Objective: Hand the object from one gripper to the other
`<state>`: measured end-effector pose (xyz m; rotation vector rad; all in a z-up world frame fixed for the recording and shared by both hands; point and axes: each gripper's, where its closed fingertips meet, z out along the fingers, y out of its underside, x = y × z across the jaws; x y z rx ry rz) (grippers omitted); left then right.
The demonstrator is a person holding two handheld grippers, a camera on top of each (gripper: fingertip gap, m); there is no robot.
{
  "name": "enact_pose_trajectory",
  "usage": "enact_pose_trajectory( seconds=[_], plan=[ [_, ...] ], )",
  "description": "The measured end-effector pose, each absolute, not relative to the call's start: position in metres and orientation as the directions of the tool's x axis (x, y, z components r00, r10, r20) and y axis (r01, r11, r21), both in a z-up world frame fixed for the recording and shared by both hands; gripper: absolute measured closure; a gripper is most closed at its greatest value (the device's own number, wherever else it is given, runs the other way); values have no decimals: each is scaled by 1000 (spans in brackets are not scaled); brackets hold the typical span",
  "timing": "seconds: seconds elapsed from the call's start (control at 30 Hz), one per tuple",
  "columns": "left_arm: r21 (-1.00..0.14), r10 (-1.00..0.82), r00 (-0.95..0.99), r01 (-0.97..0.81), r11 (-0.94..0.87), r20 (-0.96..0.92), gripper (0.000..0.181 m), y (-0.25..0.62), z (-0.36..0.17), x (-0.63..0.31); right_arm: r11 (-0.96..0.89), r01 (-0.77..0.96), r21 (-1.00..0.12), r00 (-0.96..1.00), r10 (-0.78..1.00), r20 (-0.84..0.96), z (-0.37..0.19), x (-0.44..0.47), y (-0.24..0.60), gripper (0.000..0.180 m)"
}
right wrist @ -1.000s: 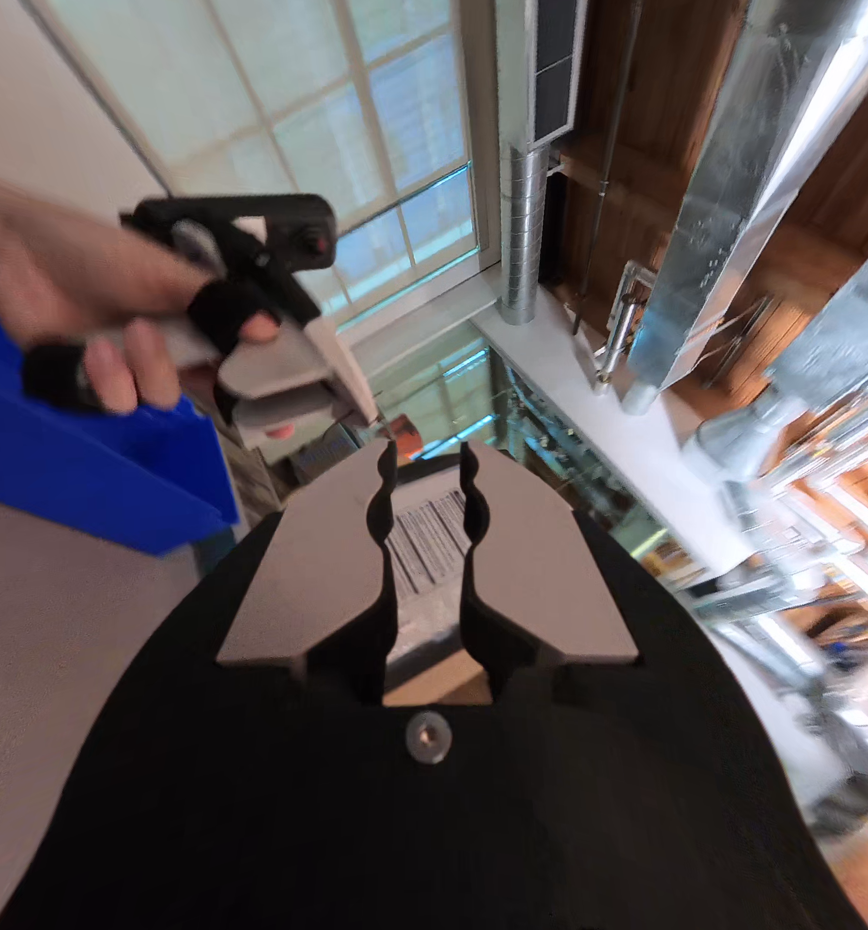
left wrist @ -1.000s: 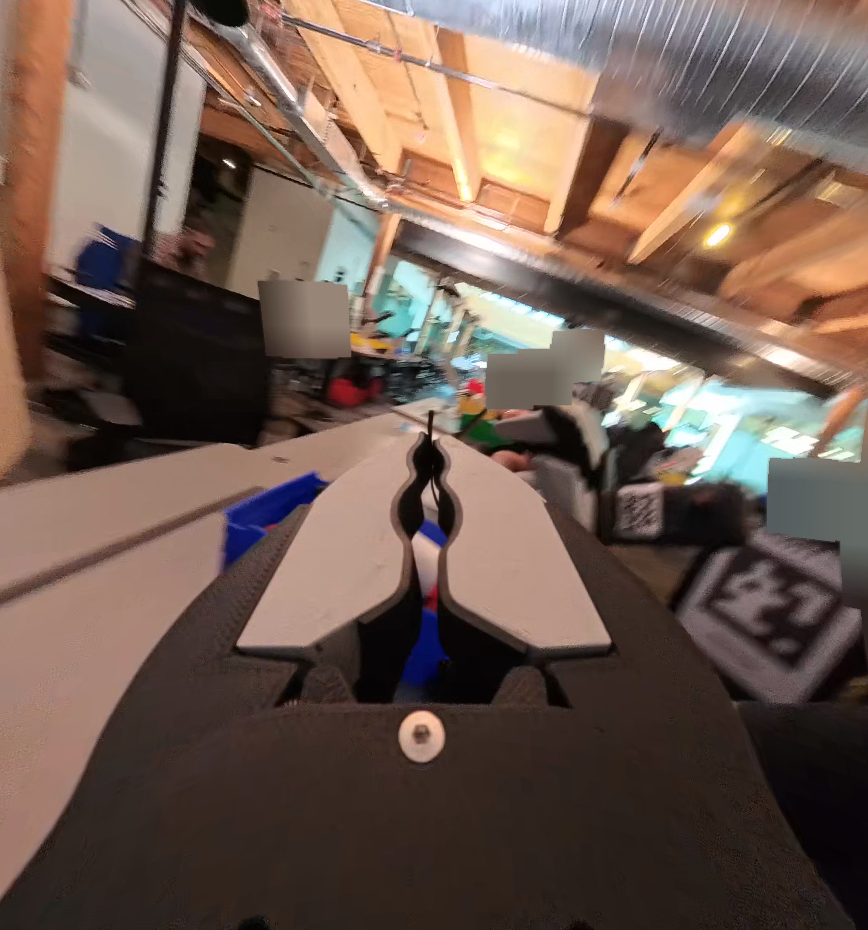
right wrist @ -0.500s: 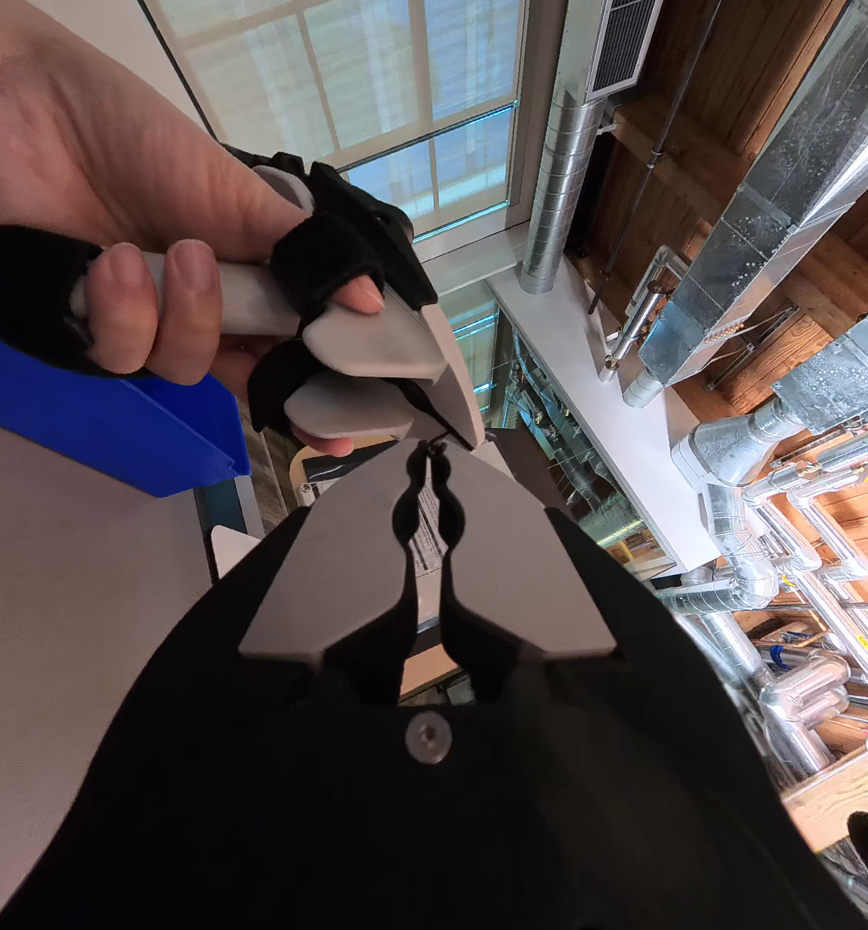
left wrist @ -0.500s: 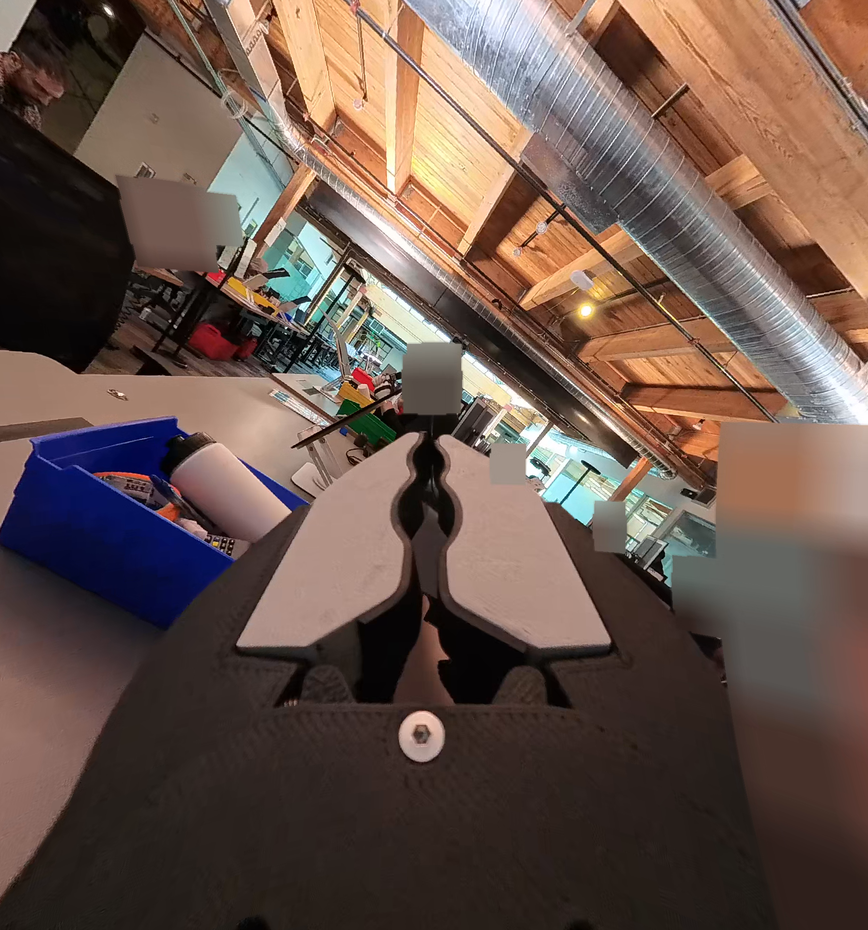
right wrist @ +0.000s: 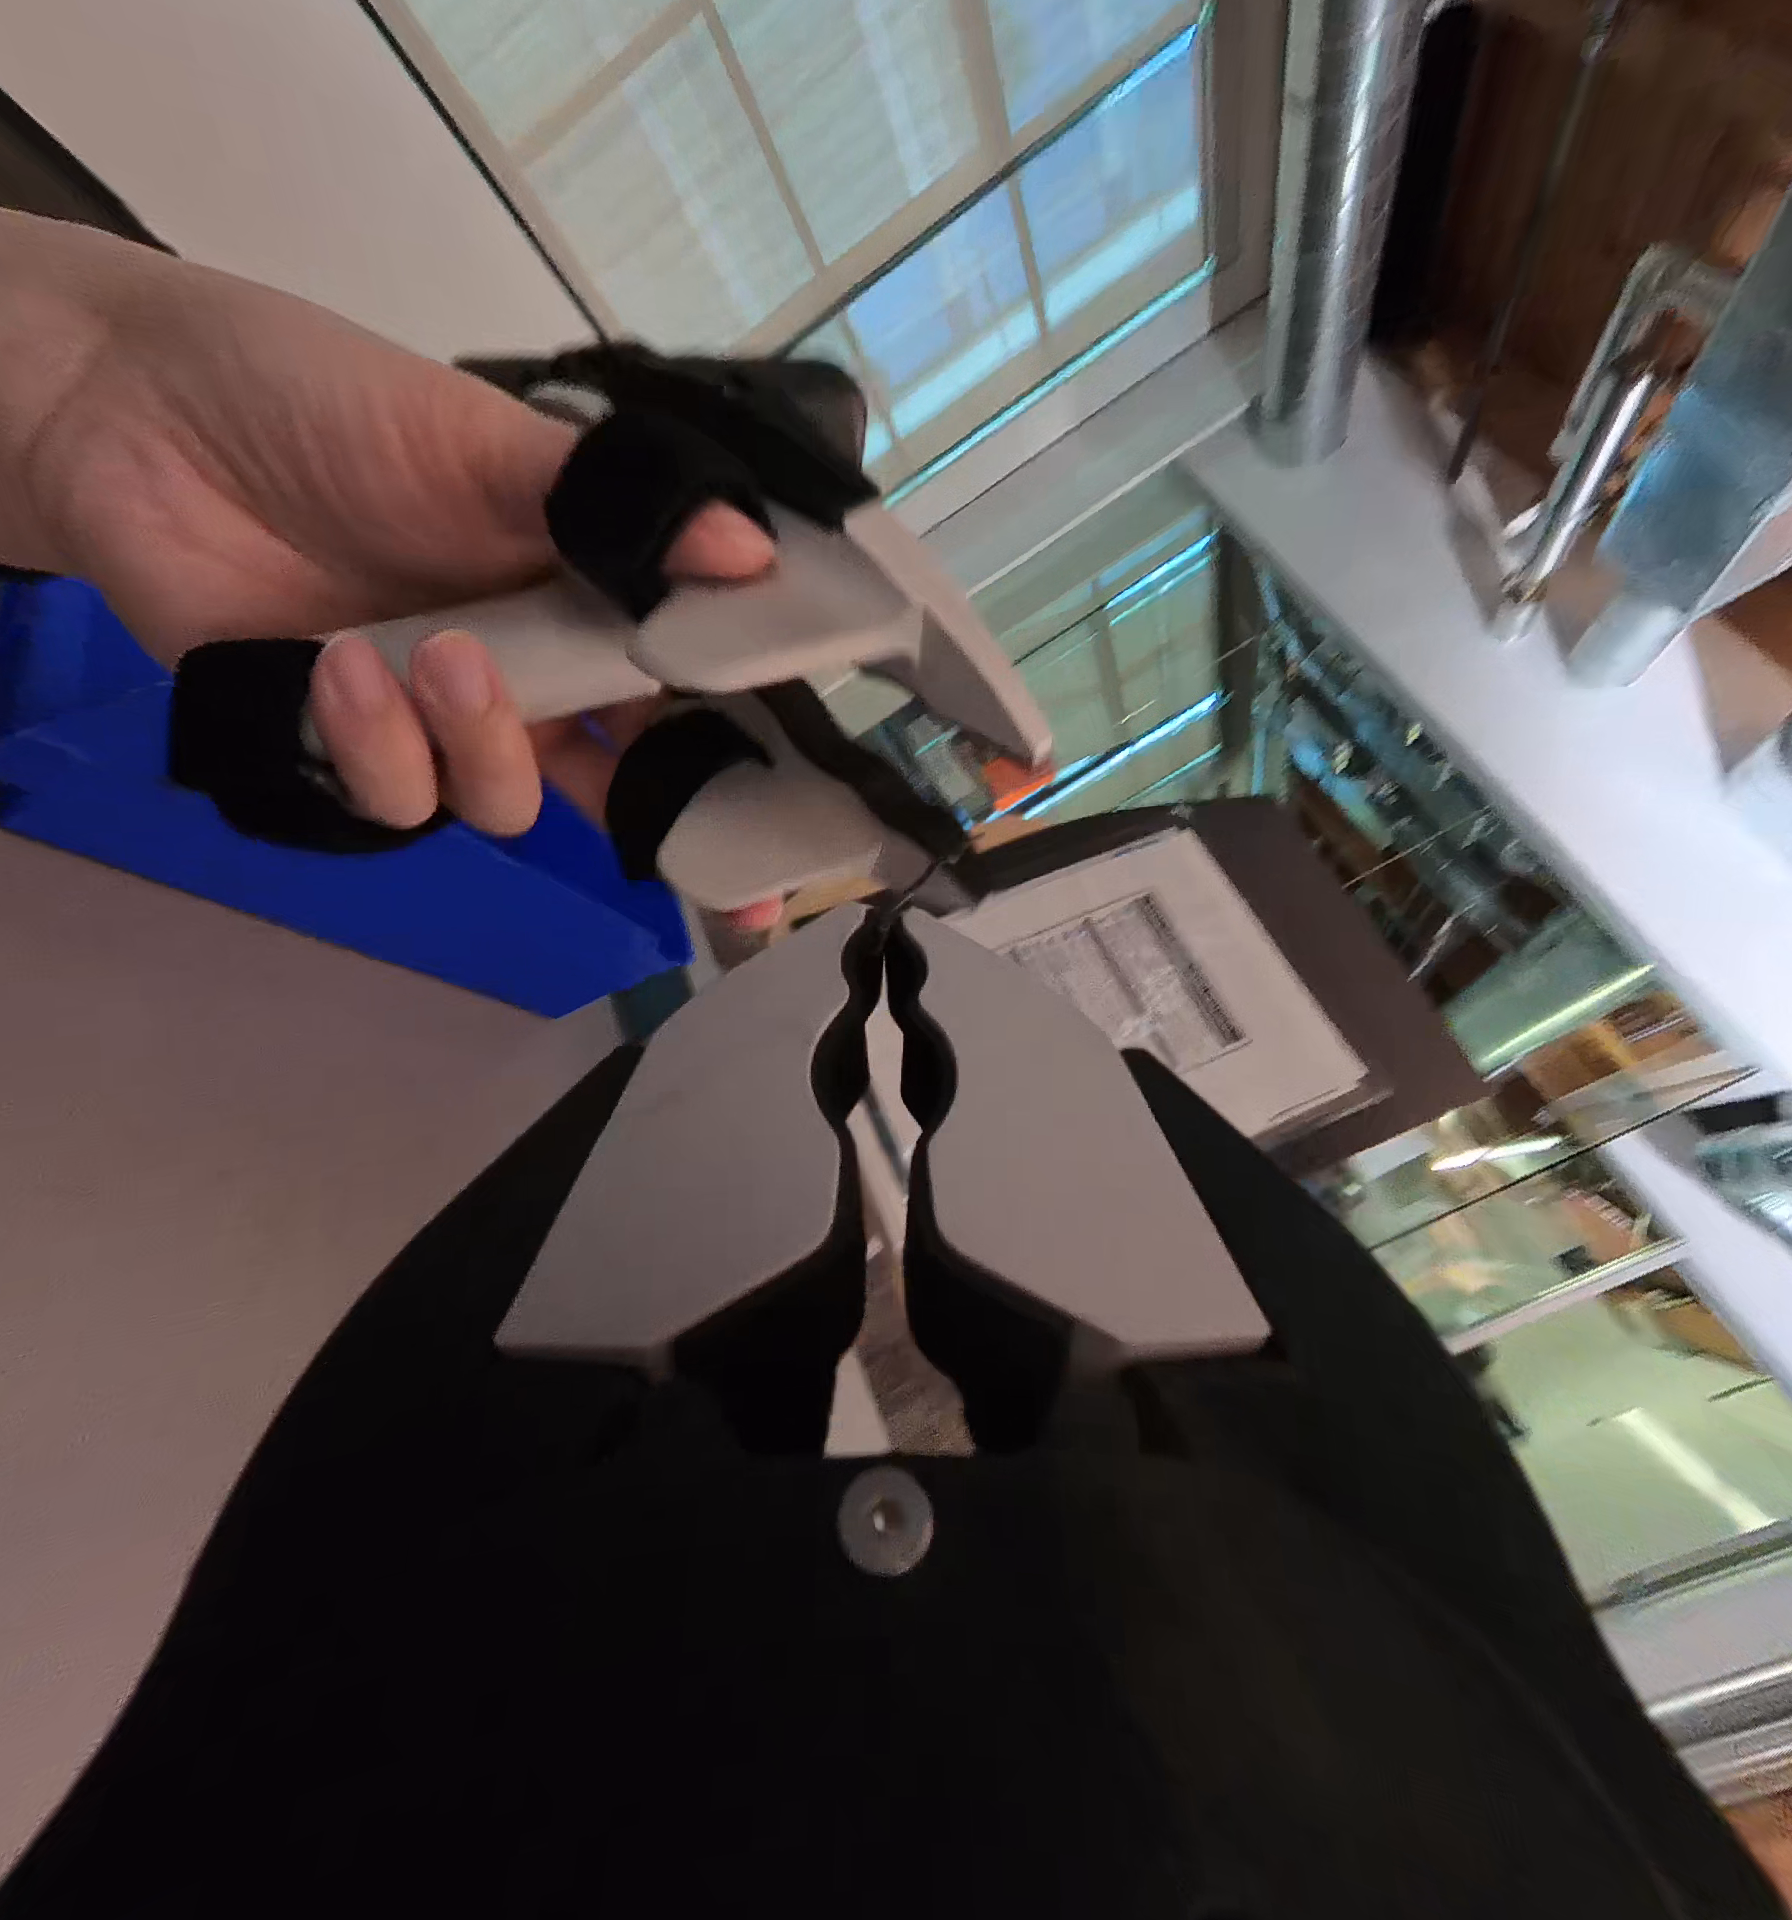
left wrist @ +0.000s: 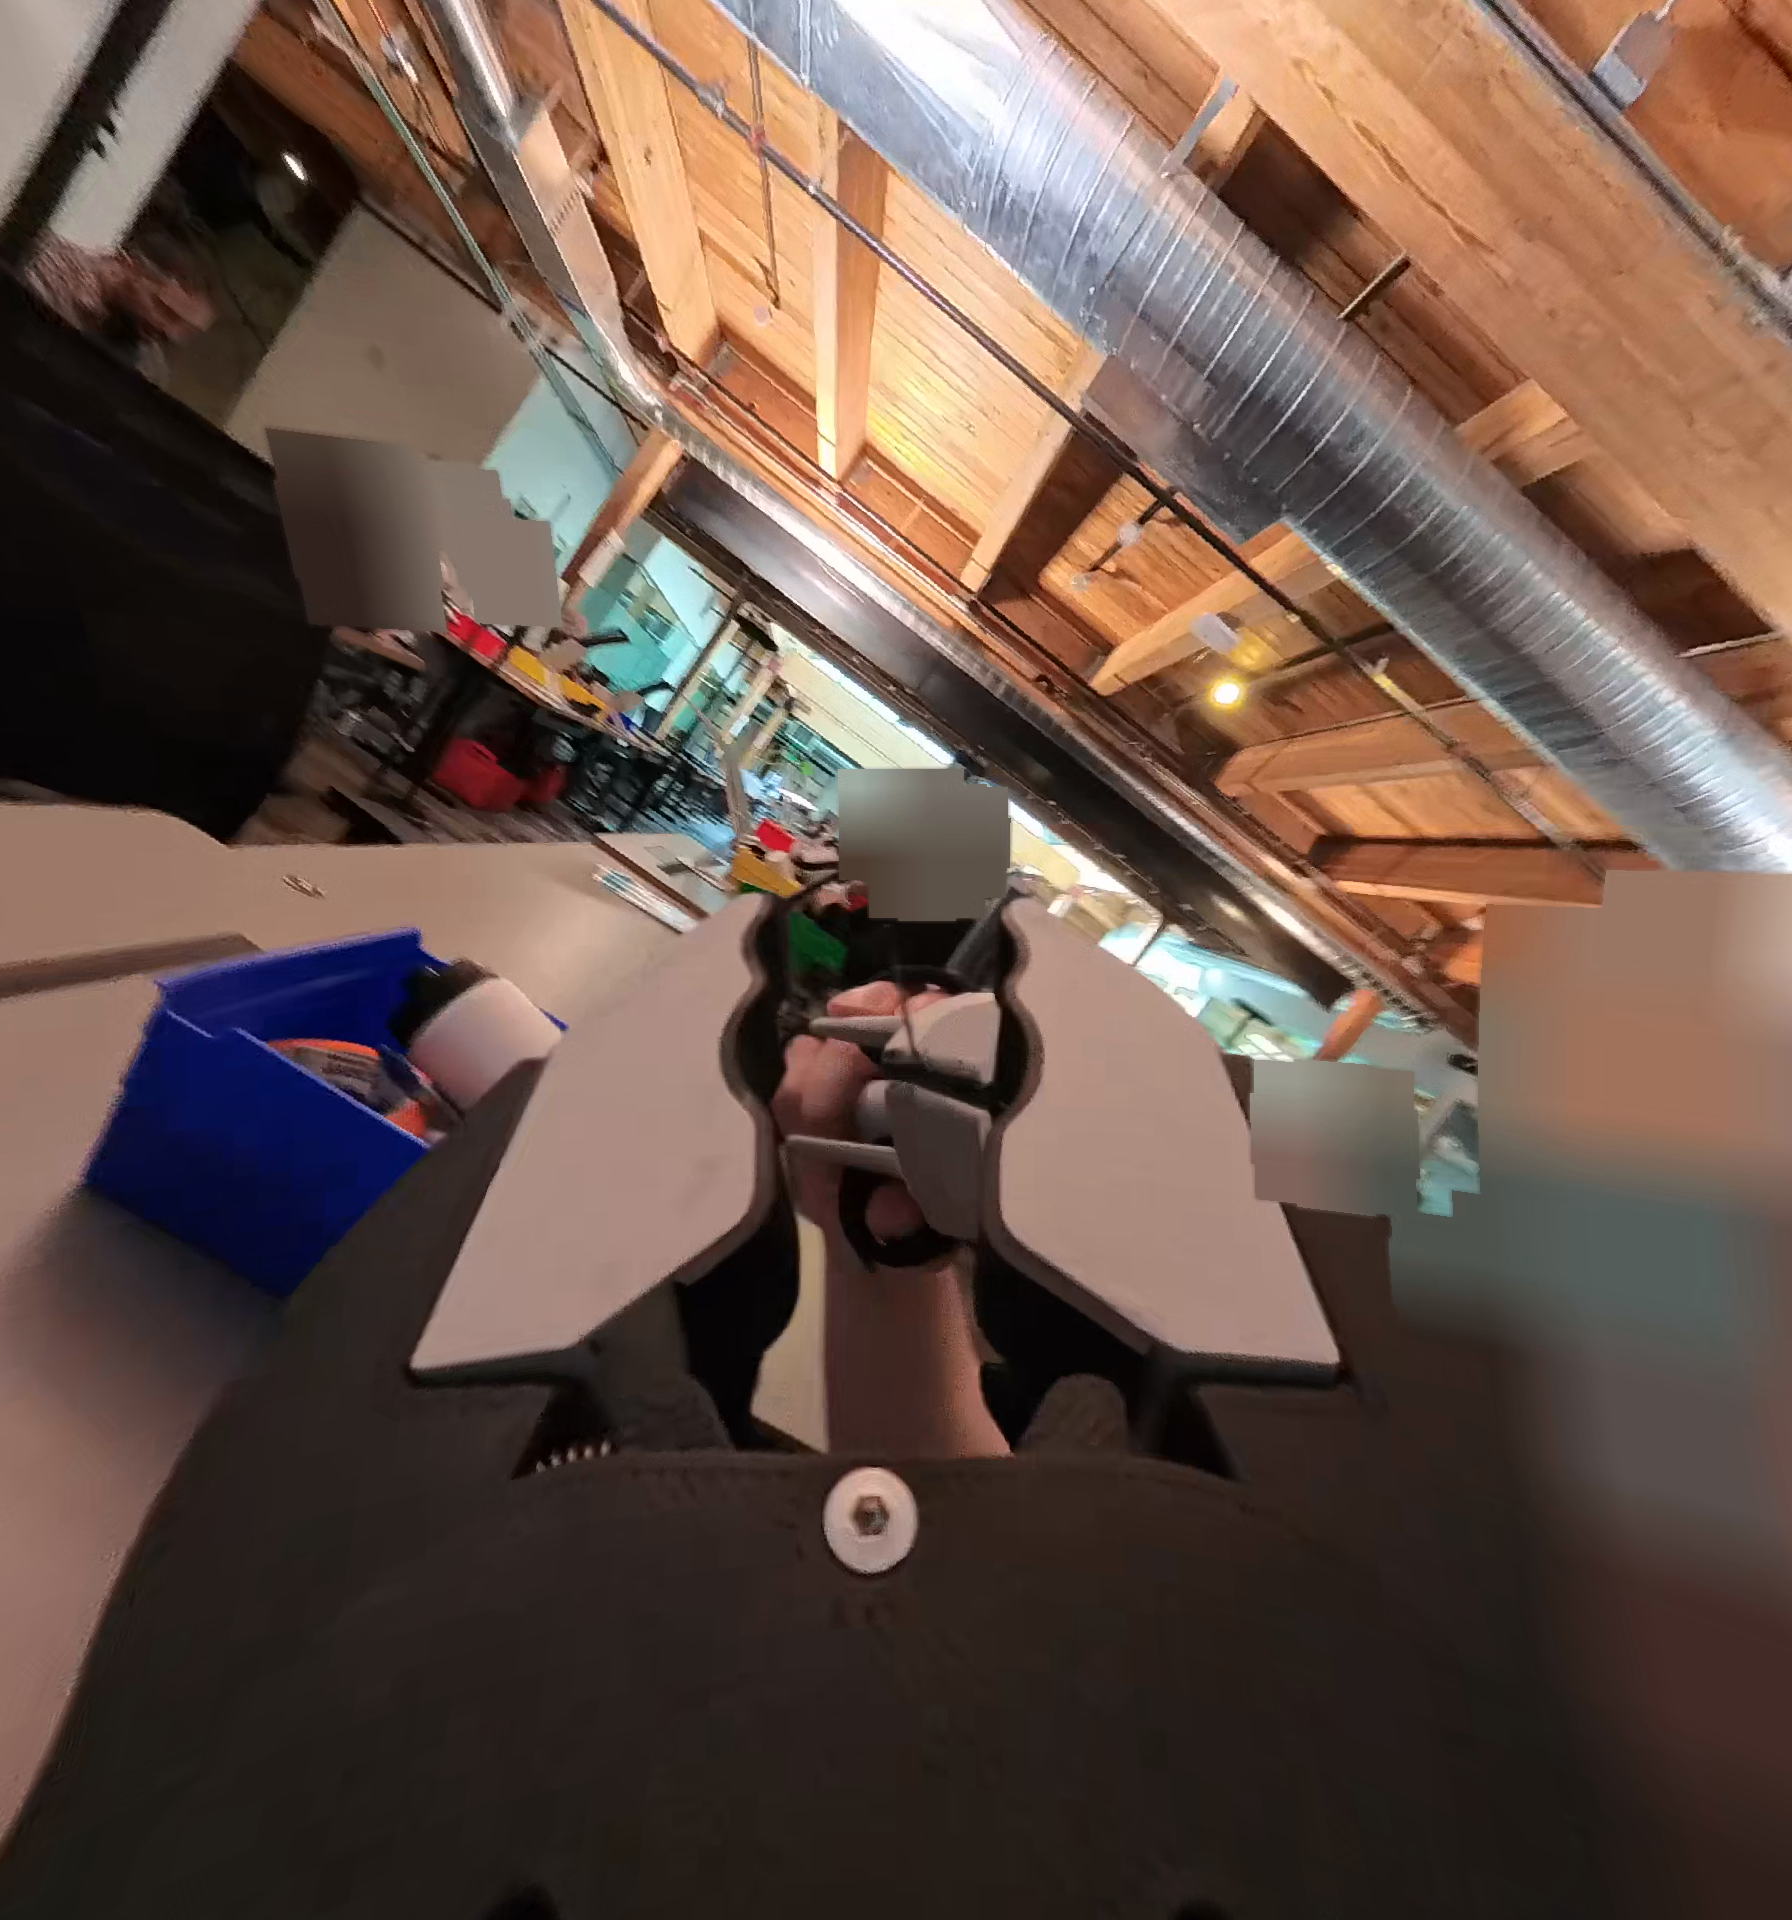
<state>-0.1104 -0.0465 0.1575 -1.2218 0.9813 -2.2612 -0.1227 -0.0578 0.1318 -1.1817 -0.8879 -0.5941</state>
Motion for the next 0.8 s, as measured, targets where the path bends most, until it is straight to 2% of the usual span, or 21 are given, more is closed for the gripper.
enact_pose_trajectory(
  seconds=[0.1,0.17,0.23,0.3,0.37,0.57,0.8],
  plan=[
    [-880,-797,-507,145,-453,327,148,-49,168,-120,161,724,-670,645,185,742,120,-108,-50,179],
    [-968,-901,-434,209,-136,33,151,-63,165,-124,14,650,-760,715,326,618,101,-101,-46,179],
    [-962,-915,-317,188,198,-250,149,-72,149,-121,-94,591,-801,754,418,507,86,-100,-48,179],
    [-913,-860,-305,121,391,-408,148,-85,131,-118,-142,548,-824,764,487,424,78,-105,-51,179],
    [-894,-837,-321,88,439,-443,150,-94,120,-114,-176,531,-829,769,511,384,76,-107,-54,179],
    [-928,-864,-354,36,371,-359,159,-98,108,-102,-207,605,-769,742,497,450,71,-110,-58,179],
    [-917,-835,-398,43,397,-380,176,-106,102,-104,-194,648,-736,703,523,481,68,-118,-61,179]
  ],
)
